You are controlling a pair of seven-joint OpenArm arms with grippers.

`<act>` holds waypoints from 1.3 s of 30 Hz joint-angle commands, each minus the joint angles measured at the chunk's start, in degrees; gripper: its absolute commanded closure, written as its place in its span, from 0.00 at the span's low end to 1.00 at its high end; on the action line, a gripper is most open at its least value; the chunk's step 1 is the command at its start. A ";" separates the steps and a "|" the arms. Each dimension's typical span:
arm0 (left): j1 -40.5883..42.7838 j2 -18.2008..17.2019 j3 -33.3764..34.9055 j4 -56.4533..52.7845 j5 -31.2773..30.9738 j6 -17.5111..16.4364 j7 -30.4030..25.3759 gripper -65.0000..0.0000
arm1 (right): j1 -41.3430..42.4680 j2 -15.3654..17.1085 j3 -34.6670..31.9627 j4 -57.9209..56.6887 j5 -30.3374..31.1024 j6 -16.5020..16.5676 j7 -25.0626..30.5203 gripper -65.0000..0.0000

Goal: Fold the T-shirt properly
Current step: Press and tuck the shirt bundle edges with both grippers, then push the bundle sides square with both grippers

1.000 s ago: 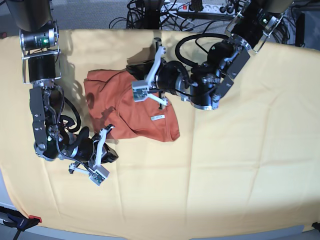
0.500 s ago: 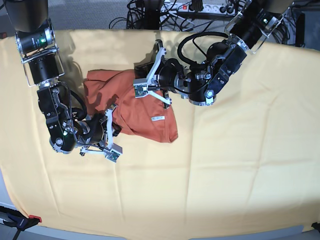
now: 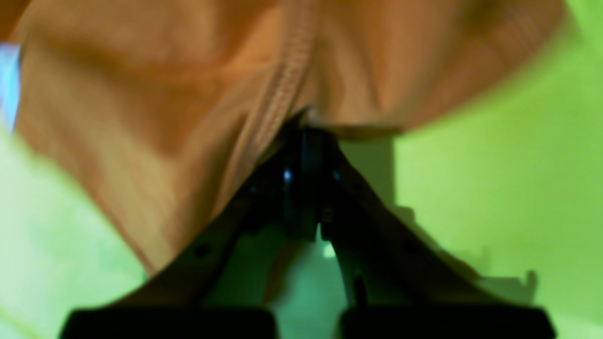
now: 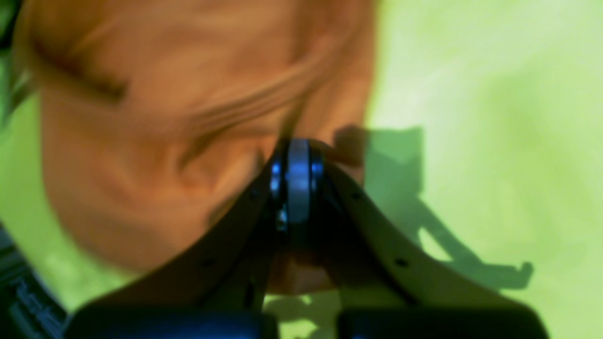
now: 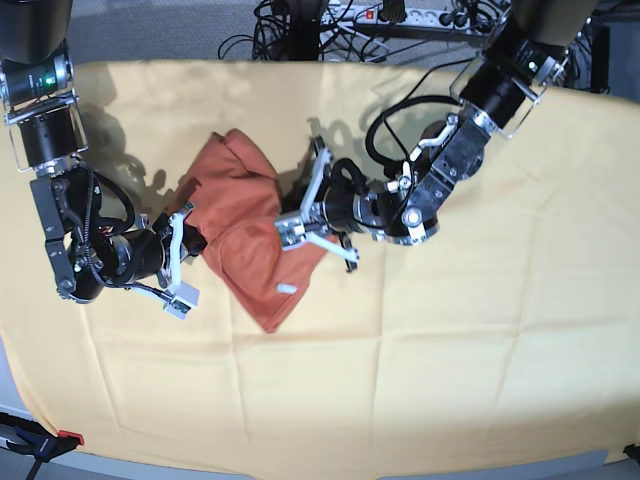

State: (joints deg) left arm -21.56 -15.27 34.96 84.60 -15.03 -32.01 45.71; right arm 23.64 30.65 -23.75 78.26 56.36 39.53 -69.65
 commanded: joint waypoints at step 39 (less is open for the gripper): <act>-5.53 -4.11 -30.08 -1.46 -38.01 -7.99 14.03 1.00 | -13.62 4.44 12.98 0.90 20.33 0.47 -6.34 1.00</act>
State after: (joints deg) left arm -25.39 -19.05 5.23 82.28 -51.64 -39.53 60.77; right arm 8.93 34.00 -11.22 78.41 75.50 39.64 -76.34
